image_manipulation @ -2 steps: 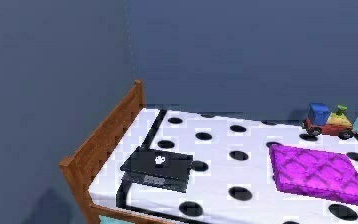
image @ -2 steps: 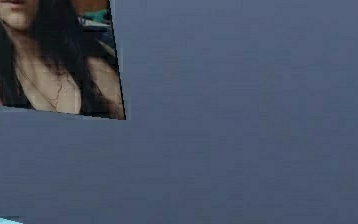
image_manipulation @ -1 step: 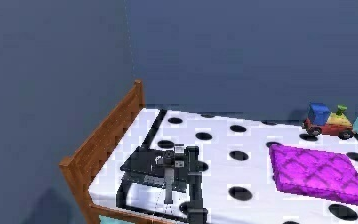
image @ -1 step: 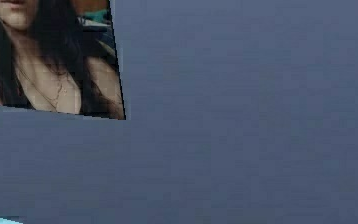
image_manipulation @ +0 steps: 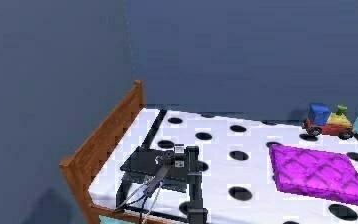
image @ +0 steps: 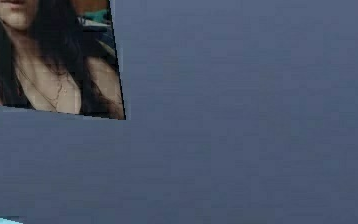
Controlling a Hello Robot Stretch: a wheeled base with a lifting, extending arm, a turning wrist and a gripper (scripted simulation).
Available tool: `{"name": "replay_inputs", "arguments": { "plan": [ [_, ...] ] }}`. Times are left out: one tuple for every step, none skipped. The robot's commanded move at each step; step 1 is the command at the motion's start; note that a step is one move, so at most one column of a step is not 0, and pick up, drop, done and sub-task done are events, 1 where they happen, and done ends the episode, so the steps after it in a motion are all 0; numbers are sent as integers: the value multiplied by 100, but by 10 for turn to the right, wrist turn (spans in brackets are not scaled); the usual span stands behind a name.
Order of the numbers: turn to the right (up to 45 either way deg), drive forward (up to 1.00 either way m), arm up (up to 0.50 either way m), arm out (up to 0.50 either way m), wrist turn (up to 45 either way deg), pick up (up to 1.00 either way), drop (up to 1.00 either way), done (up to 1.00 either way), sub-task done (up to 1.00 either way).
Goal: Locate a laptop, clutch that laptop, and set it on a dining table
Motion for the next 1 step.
{"name": "replay_inputs", "arguments": {
  "plan": [
    [0,0,0,0,450,0,0,0,0]
  ]
}}
